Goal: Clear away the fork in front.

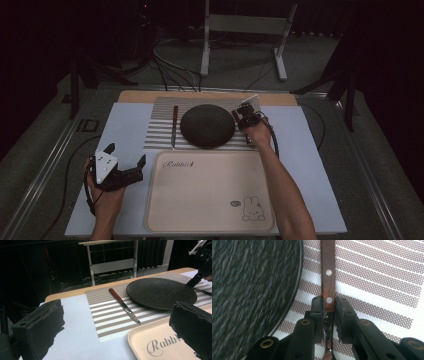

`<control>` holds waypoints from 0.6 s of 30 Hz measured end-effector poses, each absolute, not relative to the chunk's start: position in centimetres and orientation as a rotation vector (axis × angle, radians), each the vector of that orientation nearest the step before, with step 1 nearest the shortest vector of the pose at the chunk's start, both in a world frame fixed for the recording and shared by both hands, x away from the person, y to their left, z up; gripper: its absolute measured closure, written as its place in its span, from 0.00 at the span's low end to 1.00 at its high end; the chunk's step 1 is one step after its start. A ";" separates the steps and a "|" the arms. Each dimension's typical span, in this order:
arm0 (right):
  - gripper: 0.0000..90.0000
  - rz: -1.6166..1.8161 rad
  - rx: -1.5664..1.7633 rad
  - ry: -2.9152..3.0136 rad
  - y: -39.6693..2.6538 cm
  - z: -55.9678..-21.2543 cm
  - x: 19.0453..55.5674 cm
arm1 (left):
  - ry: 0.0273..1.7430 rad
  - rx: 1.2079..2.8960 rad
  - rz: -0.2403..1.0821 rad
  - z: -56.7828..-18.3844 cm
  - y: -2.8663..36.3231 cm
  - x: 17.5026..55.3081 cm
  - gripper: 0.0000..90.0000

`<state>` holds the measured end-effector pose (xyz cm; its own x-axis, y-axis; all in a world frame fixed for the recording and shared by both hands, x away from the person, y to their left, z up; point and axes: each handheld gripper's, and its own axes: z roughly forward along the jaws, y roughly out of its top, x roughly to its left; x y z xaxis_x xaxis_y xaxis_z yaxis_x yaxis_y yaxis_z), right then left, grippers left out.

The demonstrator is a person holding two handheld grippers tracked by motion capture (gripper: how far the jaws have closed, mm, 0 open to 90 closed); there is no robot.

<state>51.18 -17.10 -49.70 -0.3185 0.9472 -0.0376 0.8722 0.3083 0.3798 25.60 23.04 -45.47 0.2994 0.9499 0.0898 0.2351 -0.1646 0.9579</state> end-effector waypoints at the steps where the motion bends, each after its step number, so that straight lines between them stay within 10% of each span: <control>1: 0.87 0.426 1.657 2.323 -17.1 -49.7 51.2 | 1.105 1.619 0.946 -45.5 23.0 25.6 0.00; 18: 0.87 0.818 1.469 2.186 -20.8 -47.1 46.5 | 1.099 1.655 0.947 -45.8 22.5 25.9 0.00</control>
